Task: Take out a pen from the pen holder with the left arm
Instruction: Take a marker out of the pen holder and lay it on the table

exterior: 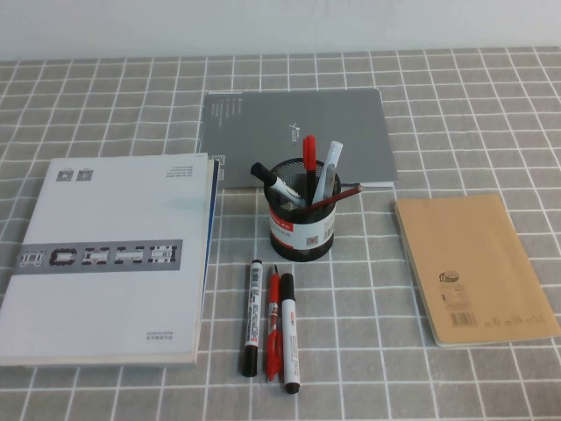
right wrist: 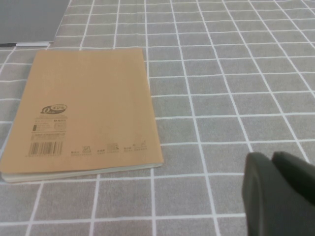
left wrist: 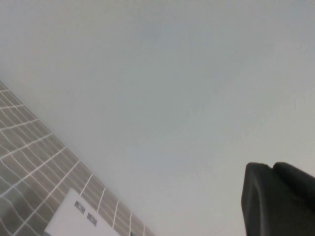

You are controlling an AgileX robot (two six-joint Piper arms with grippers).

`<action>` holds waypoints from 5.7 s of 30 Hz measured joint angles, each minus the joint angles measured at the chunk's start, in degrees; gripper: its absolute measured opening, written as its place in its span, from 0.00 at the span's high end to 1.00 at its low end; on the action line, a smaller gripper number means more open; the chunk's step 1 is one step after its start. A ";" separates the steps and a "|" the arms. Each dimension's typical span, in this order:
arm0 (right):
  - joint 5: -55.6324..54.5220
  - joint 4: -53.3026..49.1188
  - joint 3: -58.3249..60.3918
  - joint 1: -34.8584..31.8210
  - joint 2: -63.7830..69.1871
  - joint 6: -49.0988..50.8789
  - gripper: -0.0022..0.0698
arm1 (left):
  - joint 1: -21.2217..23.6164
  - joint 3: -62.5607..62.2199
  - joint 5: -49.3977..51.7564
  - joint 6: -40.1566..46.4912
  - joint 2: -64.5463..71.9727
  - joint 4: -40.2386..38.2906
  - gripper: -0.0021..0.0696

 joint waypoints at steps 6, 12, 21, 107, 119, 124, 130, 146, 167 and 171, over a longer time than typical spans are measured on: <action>0.00 0.00 0.00 0.00 0.00 0.00 0.99 | 0.00 -6.94 11.79 2.11 1.06 10.30 0.98; 0.00 0.00 0.00 0.00 0.00 0.00 0.99 | 0.00 -20.72 23.85 12.34 14.73 17.98 0.98; 0.00 0.00 0.00 0.00 0.00 0.00 0.99 | -3.49 -30.15 23.48 29.11 37.07 12.19 0.98; 0.00 0.00 0.00 0.00 0.00 0.00 0.99 | -22.45 -47.12 -50.54 -22.26 106.58 53.64 0.82; 0.00 0.00 0.00 0.00 0.00 0.00 0.99 | -22.45 -47.78 -26.41 -13.35 85.98 62.04 0.82; 0.00 0.00 0.00 0.00 0.00 0.00 0.99 | -22.45 -53.24 2.67 -19.91 76.30 68.97 0.82; 0.00 0.00 0.00 0.00 0.00 0.00 0.99 | -24.89 -60.59 29.92 -19.49 68.08 63.55 0.82; 0.00 0.00 0.00 0.00 0.00 0.00 0.99 | -22.68 -65.12 62.62 41.15 78.98 -2.27 0.82; 0.00 0.00 0.00 0.00 0.00 0.00 0.99 | -13.56 -68.98 62.26 48.21 101.77 -14.24 0.82; 0.00 0.00 0.00 0.00 0.00 0.00 0.99 | -13.52 -71.45 61.90 48.21 104.04 -14.59 0.81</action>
